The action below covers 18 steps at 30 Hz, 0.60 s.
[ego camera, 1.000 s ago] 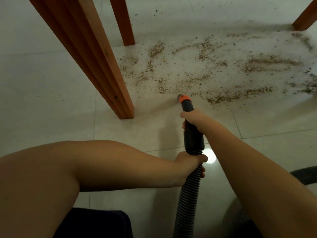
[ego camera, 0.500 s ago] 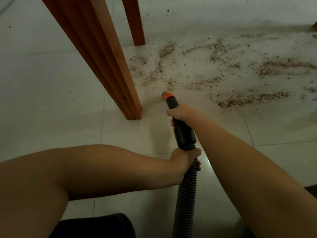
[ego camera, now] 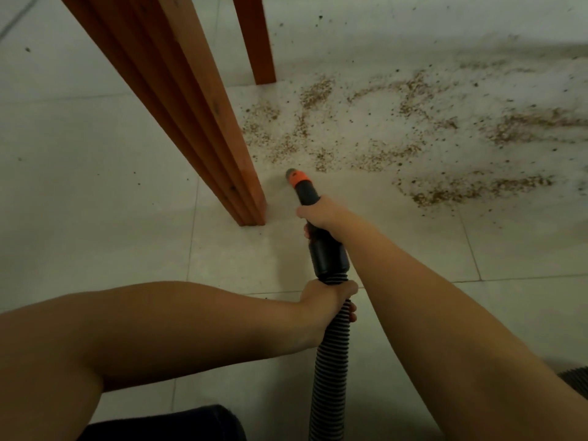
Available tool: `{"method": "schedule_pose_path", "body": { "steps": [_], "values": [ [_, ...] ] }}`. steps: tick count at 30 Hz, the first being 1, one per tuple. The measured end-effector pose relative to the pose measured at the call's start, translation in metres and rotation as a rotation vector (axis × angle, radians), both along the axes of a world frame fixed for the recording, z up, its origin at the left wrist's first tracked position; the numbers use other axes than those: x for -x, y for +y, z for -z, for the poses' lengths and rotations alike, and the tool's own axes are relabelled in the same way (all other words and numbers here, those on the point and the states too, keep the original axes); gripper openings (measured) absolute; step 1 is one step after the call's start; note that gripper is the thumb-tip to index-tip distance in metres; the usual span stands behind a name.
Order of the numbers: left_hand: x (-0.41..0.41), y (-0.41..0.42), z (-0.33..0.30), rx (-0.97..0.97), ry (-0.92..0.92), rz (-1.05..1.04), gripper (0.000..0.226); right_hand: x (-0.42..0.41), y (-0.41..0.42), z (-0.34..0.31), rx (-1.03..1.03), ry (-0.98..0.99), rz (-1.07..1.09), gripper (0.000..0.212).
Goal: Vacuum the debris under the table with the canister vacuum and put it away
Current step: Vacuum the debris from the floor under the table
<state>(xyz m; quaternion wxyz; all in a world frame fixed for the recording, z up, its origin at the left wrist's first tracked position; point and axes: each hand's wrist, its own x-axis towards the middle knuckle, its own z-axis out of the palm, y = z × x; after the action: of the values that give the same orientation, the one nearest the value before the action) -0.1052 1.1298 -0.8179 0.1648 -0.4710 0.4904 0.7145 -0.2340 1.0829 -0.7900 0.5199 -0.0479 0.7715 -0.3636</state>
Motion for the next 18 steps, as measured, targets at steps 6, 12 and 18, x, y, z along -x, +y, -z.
{"method": "schedule_pose_path", "body": {
  "steps": [6,12,18],
  "values": [
    [0.029,0.027,-0.015,-0.140,0.008,0.129,0.012,0.043,0.060,0.007,-0.068,0.090,0.269,0.021],
    [0.059,0.040,-0.015,-0.164,0.046,0.145,0.011,0.076,0.079,0.005,-0.148,0.133,0.323,0.022],
    [0.053,0.018,-0.012,-0.087,0.044,0.009,0.013,0.060,0.027,-0.003,-0.126,0.092,0.063,0.030]
  ]
}}
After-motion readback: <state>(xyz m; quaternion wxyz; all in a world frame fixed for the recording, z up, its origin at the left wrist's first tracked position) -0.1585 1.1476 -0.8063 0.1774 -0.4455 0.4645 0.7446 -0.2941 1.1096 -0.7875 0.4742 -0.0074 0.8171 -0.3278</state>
